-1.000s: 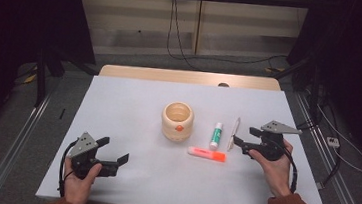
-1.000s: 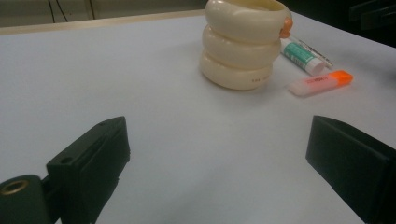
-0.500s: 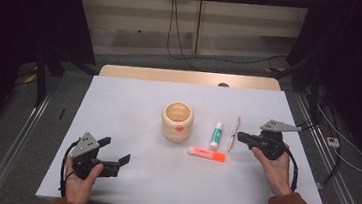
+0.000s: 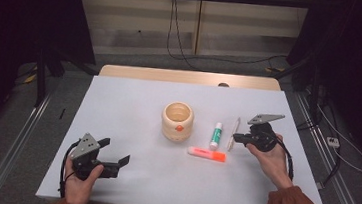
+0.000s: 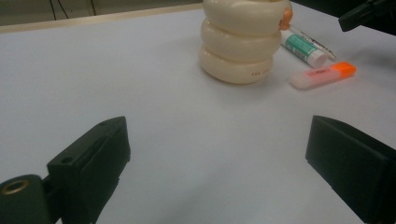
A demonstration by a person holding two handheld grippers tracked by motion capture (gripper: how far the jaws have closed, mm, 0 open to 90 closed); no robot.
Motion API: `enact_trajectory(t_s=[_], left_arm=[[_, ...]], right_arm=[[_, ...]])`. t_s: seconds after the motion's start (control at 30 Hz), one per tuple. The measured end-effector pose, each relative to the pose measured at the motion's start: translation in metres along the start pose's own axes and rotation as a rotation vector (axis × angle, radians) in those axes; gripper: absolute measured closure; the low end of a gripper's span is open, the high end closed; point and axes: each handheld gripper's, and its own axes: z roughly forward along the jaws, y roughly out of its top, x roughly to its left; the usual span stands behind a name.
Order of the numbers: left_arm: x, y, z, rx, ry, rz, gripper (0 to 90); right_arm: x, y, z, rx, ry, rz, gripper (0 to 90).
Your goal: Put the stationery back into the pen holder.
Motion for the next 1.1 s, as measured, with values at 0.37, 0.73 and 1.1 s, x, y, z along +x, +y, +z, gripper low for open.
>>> enact_trajectory(t_s=[0.37, 0.73, 1.1], left_arm=[[0.001, 0.000, 0.000, 0.005, 0.002, -0.004, 6.3], [0.001, 0.000, 0.001, 0.014, 0.006, -0.010, 6.4], [0.001, -0.001, 0.001, 0.009, 0.004, -0.012, 6.4]], right_arm=[[0.002, 0.014, 0.014, 0.088, -0.003, -0.040, 90.0], [0.004, 0.016, 0.026, 0.148, 0.008, -0.056, 90.0], [0.006, 0.020, 0.042, 0.216, 0.003, -0.067, 90.0]])
